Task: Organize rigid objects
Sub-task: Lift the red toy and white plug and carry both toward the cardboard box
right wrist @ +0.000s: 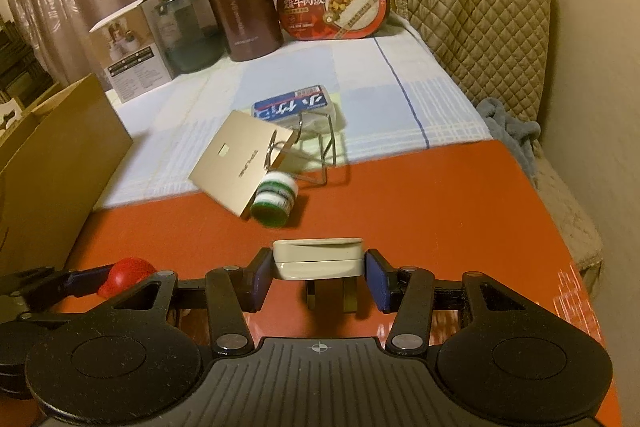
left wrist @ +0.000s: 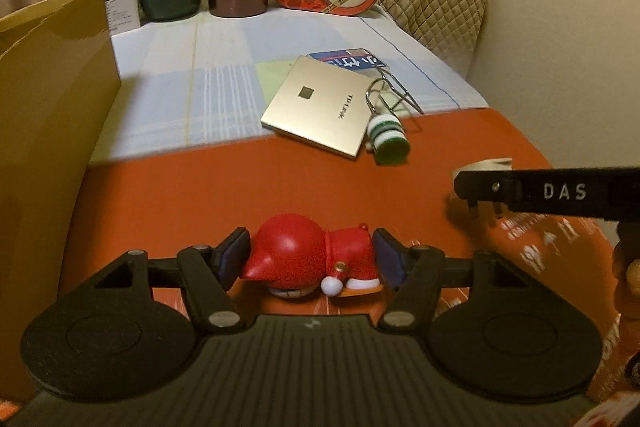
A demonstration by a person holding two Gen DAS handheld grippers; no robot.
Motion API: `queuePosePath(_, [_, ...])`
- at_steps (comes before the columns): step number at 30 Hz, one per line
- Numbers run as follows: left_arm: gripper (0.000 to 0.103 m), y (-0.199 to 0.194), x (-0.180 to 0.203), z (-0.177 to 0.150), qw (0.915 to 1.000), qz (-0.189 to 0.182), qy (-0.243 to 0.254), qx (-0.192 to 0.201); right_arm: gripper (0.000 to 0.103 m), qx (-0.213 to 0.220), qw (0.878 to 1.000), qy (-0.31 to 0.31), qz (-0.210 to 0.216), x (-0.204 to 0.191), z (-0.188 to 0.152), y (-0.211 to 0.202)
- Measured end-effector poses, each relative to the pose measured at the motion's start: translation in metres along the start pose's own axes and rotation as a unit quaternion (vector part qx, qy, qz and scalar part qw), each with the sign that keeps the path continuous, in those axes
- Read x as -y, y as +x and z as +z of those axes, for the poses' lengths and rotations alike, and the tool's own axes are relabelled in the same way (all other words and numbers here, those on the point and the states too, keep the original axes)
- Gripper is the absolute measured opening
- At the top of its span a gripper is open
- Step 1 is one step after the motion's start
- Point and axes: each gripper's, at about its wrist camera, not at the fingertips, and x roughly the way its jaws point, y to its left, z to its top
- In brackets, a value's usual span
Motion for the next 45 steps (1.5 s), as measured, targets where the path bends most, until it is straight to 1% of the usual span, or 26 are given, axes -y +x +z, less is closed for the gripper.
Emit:
queuePosePath(3, [0.061, -0.011, -0.001, -0.008, 1.0000, -0.002, -0.004, -0.007, 0.046, -0.003, 1.000, 0.000, 0.001, -0.004, -0.010, -0.012])
queuePosePath(12, [0.063, -0.029, 0.002, -0.029, 0.9998, 0.006, 0.018, 0.003, 0.046, -0.017, 1.000, 0.007, 0.003, -0.013, -0.036, -0.026])
queuePosePath(15, [0.064, -0.026, 0.002, -0.031, 0.9996, 0.003, 0.027, -0.004, 0.046, -0.020, 1.000, 0.006, 0.005, -0.014, -0.038, -0.025])
queuePosePath(21, [0.064, -0.015, 0.004, -0.039, 0.9990, 0.011, 0.038, -0.019, 0.046, -0.018, 1.000, 0.009, 0.008, -0.013, -0.038, -0.022])
queuePosePath(30, [0.063, -0.021, 0.003, -0.041, 0.9992, 0.014, 0.034, -0.017, 0.046, -0.017, 1.000, 0.007, 0.011, -0.014, -0.038, -0.023])
queuePosePath(36, [0.063, -0.046, 0.003, -0.037, 0.9994, 0.013, 0.030, -0.007, 0.046, -0.010, 1.000, 0.000, 0.010, -0.020, -0.037, -0.033])
queuePosePath(45, [0.063, -0.096, -0.003, -0.022, 0.9994, 0.016, 0.017, 0.025, 0.046, 0.003, 1.000, -0.007, 0.019, -0.039, -0.040, -0.070])
